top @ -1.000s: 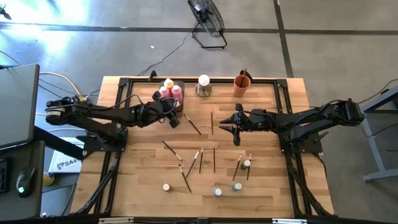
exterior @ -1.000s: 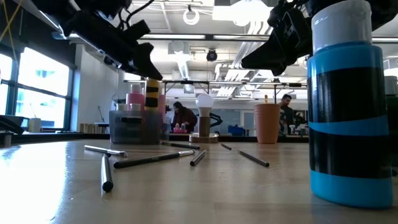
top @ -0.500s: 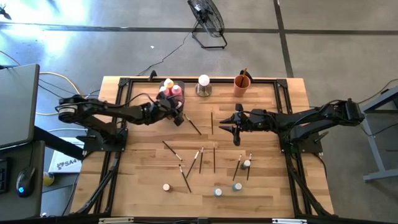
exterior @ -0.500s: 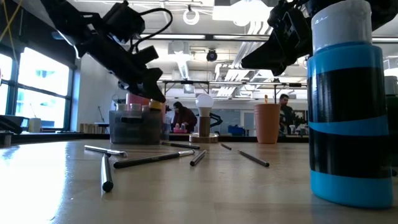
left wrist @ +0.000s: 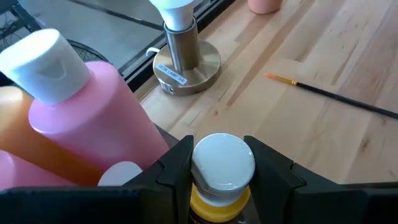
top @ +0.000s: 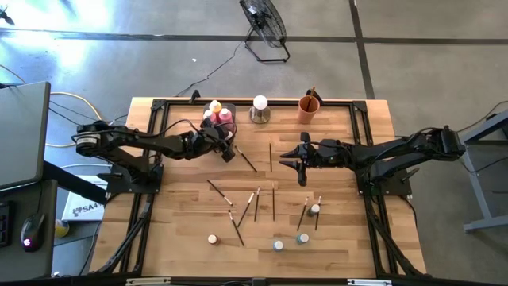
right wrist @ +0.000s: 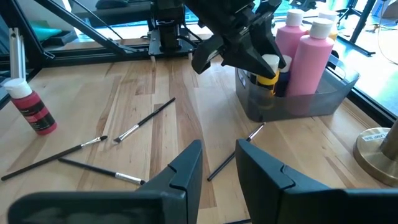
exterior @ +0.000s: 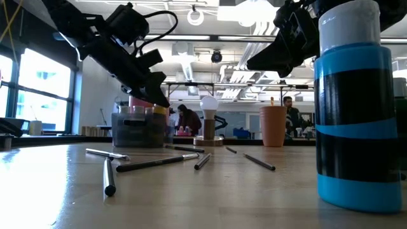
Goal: Pick & Place Paint Supplies
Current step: Put the small yellow paint bottle into the gray bin, then put the small red paint bottle into the gray bin
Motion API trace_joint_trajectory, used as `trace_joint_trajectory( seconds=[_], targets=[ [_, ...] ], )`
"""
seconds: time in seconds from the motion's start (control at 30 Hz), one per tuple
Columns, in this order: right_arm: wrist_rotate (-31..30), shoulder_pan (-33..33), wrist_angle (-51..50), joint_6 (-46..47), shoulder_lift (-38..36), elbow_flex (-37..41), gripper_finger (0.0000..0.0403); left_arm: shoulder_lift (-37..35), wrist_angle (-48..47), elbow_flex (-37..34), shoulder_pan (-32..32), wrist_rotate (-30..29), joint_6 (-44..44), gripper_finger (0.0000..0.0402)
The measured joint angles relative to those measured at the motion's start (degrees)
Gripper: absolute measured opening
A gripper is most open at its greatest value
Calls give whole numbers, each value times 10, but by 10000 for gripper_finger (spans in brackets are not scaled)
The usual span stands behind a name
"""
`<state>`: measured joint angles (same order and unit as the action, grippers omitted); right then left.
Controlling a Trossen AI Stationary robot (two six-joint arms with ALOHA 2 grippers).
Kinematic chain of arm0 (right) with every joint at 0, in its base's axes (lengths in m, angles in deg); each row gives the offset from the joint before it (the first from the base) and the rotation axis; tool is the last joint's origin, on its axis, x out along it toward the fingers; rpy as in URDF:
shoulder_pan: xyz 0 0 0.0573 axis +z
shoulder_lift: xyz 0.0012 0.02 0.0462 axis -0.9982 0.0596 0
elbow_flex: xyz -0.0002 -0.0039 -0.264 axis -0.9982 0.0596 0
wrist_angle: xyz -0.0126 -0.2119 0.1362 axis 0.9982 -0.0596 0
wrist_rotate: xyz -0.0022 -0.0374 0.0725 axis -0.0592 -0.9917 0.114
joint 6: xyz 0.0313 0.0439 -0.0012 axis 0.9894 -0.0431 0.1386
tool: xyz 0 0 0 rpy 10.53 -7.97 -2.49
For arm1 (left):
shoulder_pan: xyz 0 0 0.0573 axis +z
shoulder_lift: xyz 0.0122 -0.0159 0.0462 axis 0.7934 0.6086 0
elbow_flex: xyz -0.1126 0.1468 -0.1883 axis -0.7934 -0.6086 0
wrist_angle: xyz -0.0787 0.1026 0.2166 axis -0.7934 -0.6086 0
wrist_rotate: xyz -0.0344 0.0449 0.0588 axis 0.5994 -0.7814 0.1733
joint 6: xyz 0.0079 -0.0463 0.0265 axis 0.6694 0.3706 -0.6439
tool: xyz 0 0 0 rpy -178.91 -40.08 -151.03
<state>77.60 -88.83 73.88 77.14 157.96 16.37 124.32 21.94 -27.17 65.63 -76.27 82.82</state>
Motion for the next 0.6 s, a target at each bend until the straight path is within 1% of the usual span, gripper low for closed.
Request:
trace_joint_trajectory(
  seconds=[0.07, 0.2, 0.37, 0.47, 0.6],
  targets=[
    [0, 0, 0, 0, 0, 0, 91, 0, 0, 0, 0, 11, 0, 123],
    [0, 0, 0, 1, 0, 0, 91, 0, -1, 0, 0, 8, 2, 129],
    [0, 0, 0, 3, 0, 0, 91, 0, -4, 0, 0, 3, 0, 172],
    [0, 0, -1, 4, 0, 0, 91, 0, -3, 0, 0, -18, -9, 197],
    [0, 0, -1, 4, 0, 0, 91, -2, 6, 0, 0, -24, -34, 213]
  ],
)
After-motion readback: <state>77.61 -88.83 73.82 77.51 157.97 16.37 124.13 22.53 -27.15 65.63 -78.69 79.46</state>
